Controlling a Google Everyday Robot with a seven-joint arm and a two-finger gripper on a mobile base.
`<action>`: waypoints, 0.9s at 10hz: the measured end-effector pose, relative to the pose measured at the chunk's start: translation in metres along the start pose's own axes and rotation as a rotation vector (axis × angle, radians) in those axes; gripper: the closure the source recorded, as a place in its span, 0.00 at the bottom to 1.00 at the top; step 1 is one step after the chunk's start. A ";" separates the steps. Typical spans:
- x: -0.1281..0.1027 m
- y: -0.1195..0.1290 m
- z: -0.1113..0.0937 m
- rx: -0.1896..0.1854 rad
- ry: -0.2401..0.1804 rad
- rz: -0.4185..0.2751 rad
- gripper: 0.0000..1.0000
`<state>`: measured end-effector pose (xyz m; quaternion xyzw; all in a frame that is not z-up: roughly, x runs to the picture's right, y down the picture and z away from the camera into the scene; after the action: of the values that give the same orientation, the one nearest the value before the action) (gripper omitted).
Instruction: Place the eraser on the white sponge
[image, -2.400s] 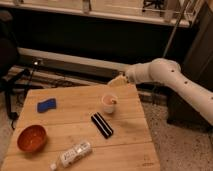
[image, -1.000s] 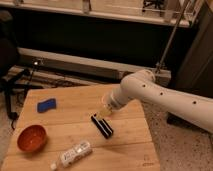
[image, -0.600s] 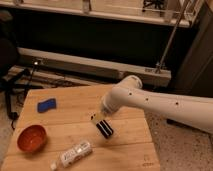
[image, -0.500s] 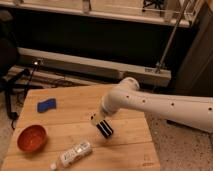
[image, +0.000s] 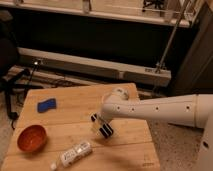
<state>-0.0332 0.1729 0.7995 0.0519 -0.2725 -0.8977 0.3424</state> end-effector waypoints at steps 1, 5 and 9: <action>-0.003 0.005 0.011 -0.012 -0.012 0.020 0.20; 0.015 -0.003 0.043 -0.022 -0.018 0.014 0.31; 0.028 -0.009 0.058 -0.011 -0.023 -0.004 0.70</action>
<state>-0.0758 0.1869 0.8463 0.0400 -0.2713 -0.9005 0.3375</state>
